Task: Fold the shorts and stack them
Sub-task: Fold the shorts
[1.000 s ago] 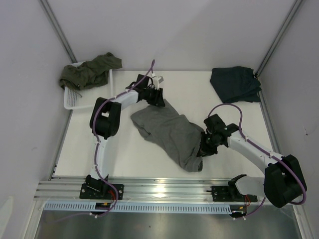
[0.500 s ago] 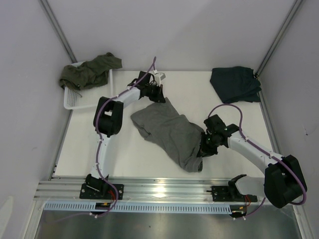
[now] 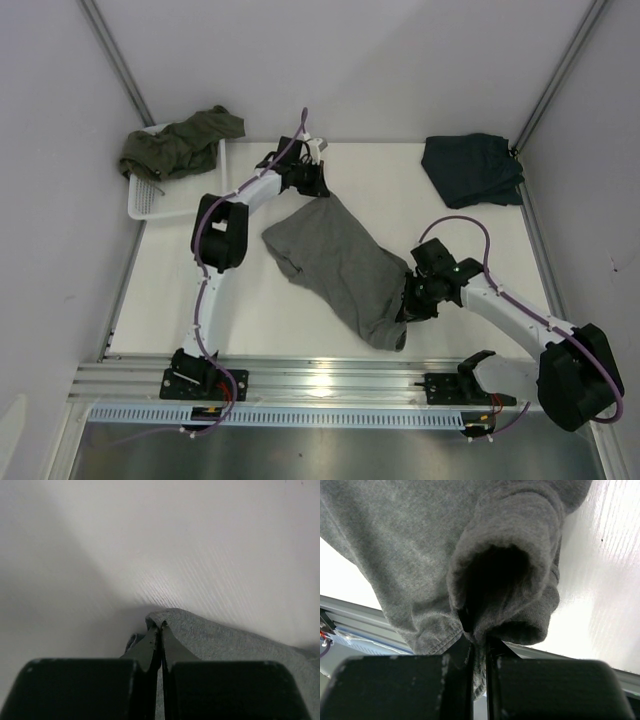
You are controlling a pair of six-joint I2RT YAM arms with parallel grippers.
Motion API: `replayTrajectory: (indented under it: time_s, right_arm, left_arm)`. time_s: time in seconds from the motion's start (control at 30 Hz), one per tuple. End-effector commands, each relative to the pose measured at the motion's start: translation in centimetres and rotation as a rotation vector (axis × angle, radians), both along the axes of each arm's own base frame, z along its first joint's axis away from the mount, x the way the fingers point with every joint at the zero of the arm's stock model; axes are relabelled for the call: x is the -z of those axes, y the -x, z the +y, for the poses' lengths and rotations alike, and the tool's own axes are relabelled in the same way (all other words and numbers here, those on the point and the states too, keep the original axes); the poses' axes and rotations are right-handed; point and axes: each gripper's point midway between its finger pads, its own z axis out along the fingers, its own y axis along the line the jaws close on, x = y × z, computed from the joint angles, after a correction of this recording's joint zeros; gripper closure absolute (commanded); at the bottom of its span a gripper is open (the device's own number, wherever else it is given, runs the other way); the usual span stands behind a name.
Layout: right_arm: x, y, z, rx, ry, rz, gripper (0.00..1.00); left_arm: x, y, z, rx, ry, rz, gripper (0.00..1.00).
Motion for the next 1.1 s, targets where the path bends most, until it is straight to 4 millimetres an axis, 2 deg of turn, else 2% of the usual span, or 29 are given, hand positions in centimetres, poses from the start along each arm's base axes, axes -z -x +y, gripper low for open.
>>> replayTrajectory:
  time_s: [0.0, 0.07, 0.13, 0.2, 0.23, 0.27, 0.3, 0.4, 0.43, 0.5, 0.53, 0.57, 0.63, 0.67, 0.7, 0.73, 0.77, 0.83, 0.87, 0.9, 0.93, 1.0, 1.07]
  right_arm:
    - [0.1, 1.2, 0.0, -0.001, -0.006, 0.026, 1.00]
    - [0.0, 1.2, 0.0, 0.003, -0.005, 0.023, 1.00]
    - [0.0, 1.1, 0.0, 0.003, -0.001, 0.021, 1.00]
    - [0.0, 1.0, 0.1, 0.004, 0.001, 0.016, 1.00]
    - [0.0, 0.9, 0.0, 0.009, 0.002, 0.016, 1.00]
    - [-0.2, 0.6, 0.1, 0.013, 0.003, 0.007, 1.00]
    - [-0.2, 0.5, 0.0, 0.017, 0.007, 0.007, 1.00]
    - [-1.0, 0.0, -0.1, 0.029, 0.016, -0.010, 1.00]
    - [-1.1, 0.0, -0.3, 0.033, 0.025, -0.006, 1.00]
    - [-1.5, -0.3, -0.7, 0.047, 0.048, -0.020, 1.00]
    - [-1.7, -0.3, -0.8, 0.055, 0.048, -0.020, 1.00]
    - [-2.0, -0.3, -0.9, 0.059, 0.041, -0.020, 1.00]
    - [-2.5, -0.5, -0.9, 0.069, 0.029, -0.018, 1.00]
    - [-2.8, -0.5, -0.7, 0.064, 0.019, -0.018, 1.00]
    - [-3.5, -0.7, -0.5, 0.060, 0.008, -0.030, 1.00]
    - [-3.8, -0.6, -0.6, 0.057, 0.009, -0.028, 1.00]
    - [-4.1, -0.8, -0.9, 0.061, 0.025, -0.034, 1.00]
    - [-5.2, -1.1, -1.6, 0.067, 0.055, -0.052, 1.00]
    - [-5.4, -1.5, -2.2, 0.084, 0.077, -0.070, 1.00]
    - [-5.7, -1.8, -2.5, 0.092, 0.084, -0.080, 1.00]
    - [-6.0, -2.3, -2.9, 0.095, 0.095, -0.096, 1.00]
    - [-6.0, -3.0, -3.3, 0.107, 0.102, -0.096, 1.00]
    - [-5.9, -3.6, -3.4, 0.096, 0.110, -0.098, 1.00]
  left_arm:
    - [-0.8, -1.8, 0.8, -0.071, 0.004, -0.021, 1.00]
    - [-0.8, -2.0, 0.8, -0.072, 0.007, -0.022, 1.00]
    - [-0.8, -1.9, 0.7, -0.070, 0.008, -0.019, 0.74]
    - [-1.2, -1.9, 0.8, -0.072, 0.008, -0.028, 0.56]
    - [-0.9, -1.5, 1.0, -0.075, 0.001, -0.019, 0.42]
    - [-1.1, -1.5, 1.2, -0.084, -0.005, -0.026, 0.39]
    - [-2.5, -1.7, 1.4, -0.090, 0.000, -0.051, 0.33]
    - [-3.4, -1.5, 2.7, -0.138, -0.024, -0.068, 0.25]
    - [-4.9, -1.1, 3.2, -0.157, -0.024, -0.085, 0.24]
    - [-4.7, -0.1, 4.5, -0.202, -0.046, -0.081, 0.21]
    - [-7.9, 0.1, 4.8, -0.220, -0.028, -0.141, 0.20]
    - [-6.0, 1.7, 5.4, -0.239, -0.037, -0.113, 0.20]
    - [-8.2, 2.5, 5.7, -0.264, 0.001, -0.162, 0.20]
    - [-11.5, 3.2, 5.8, -0.283, 0.050, -0.216, 0.20]
    - [-8.4, 5.7, 6.3, -0.289, 0.028, -0.155, 0.20]
    - [-10.2, 5.7, 5.9, -0.301, 0.067, -0.217, 0.20]
    - [-10.9, 7.4, 6.1, -0.310, 0.084, -0.228, 0.20]
    - [-9.3, 9.9, 5.8, -0.327, 0.055, -0.230, 0.20]
    - [-9.8, 10.5, 5.5, -0.335, 0.060, -0.250, 0.20]
    - [-11.1, 11.5, 4.5, -0.318, 0.080, -0.287, 0.20]
    - [-9.4, 12.7, 4.8, -0.330, 0.057, -0.267, 0.20]
    - [-9.7, 13.5, 3.7, -0.318, 0.082, -0.287, 0.20]
    - [-8.3, 14.0, 3.1, -0.305, 0.077, -0.252, 0.20]
